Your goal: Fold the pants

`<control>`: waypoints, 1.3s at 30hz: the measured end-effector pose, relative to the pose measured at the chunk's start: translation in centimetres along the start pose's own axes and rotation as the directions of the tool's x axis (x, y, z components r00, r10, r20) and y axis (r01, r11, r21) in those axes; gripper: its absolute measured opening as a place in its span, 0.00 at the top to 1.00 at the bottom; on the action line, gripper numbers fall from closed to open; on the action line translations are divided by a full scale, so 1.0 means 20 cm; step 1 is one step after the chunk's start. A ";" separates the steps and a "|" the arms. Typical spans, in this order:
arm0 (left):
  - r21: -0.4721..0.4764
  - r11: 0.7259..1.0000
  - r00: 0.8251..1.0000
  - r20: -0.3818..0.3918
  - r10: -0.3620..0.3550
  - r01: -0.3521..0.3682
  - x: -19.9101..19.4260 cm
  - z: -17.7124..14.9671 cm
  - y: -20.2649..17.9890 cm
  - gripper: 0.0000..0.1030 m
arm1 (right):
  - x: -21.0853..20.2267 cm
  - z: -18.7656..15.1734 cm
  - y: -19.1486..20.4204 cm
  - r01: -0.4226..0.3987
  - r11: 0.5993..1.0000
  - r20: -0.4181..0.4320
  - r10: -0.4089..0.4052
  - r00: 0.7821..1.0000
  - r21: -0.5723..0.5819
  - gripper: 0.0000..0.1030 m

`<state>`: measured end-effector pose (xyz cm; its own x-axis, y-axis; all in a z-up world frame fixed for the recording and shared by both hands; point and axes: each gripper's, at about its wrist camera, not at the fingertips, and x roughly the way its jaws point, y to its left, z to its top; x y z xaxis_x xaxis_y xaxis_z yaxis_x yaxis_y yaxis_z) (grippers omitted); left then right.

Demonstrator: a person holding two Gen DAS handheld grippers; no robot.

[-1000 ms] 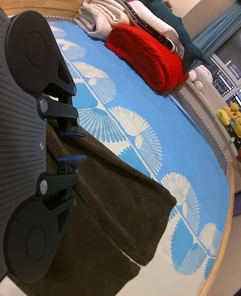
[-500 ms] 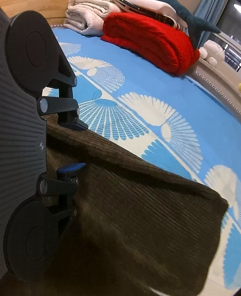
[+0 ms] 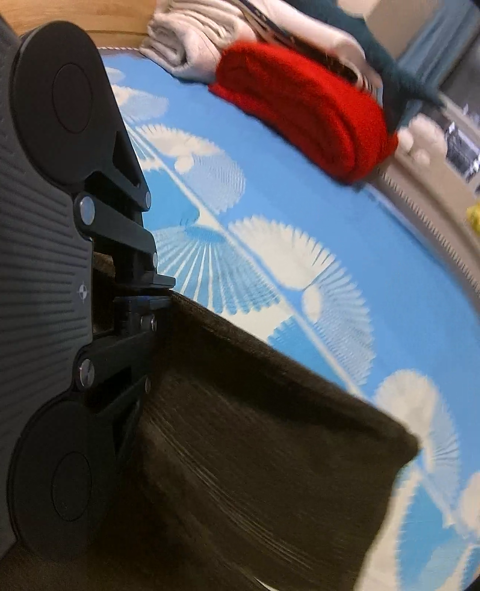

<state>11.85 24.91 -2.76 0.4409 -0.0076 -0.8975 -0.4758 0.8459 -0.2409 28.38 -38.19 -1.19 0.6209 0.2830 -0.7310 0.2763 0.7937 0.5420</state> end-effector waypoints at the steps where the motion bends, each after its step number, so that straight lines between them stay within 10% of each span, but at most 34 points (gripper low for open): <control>1: 0.000 1.000 1.000 0.021 -0.004 0.004 -0.03 0.01 0.01 0.76 | -0.10 -0.01 0.00 -0.015 1.000 -0.001 0.015 1.000 -0.014 0.98; 9: 0.074 0.997 0.998 0.063 0.023 -0.027 -0.15 -0.04 0.13 0.77 | -0.59 -0.41 -0.15 -0.010 0.978 -0.135 -0.019 0.991 -0.208 0.98; 13: 0.128 0.989 0.996 -0.047 0.081 -0.074 -0.02 -0.07 0.14 0.76 | -0.50 -0.60 -0.35 0.050 0.942 -0.365 -0.177 0.914 -0.331 0.95; 17: 0.158 0.982 0.993 -0.047 0.112 -0.103 0.00 -0.06 0.11 0.73 | -0.60 -0.46 -0.37 0.086 0.919 -0.188 -0.169 0.967 -0.385 0.88; 20: 0.119 0.988 0.993 -0.056 0.106 -0.099 0.00 -0.05 0.12 0.67 | -0.62 -0.32 -0.38 0.105 0.942 -0.076 -0.136 0.988 -0.318 0.59; 25: 0.080 0.995 0.991 -0.117 0.073 -0.064 0.06 -0.06 0.13 0.37 | -0.42 -0.23 -0.32 0.170 0.908 -0.017 -0.191 0.982 -0.382 0.55; 32: 0.141 0.986 0.975 -0.190 0.111 -0.085 0.16 -0.09 0.11 0.36 | -0.08 -0.19 -0.25 0.290 0.813 -0.008 -0.340 0.940 -0.505 0.50; 37: 0.163 0.981 0.973 -0.186 0.138 -0.108 0.18 -0.08 0.09 0.45 | -0.02 -0.21 -0.26 0.398 0.748 0.016 -0.461 0.887 -0.531 0.55; 39: 0.171 0.977 0.973 -0.171 0.157 -0.128 0.18 -0.07 0.08 0.56 | -0.07 -0.18 -0.28 0.391 0.785 0.012 -0.439 0.898 -0.480 0.93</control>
<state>11.55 25.55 -6.91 0.2240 0.0344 -0.9740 -0.3913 0.9185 -0.0576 23.32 -41.20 -4.67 0.4456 -0.1011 -0.8895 0.1071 0.9925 -0.0591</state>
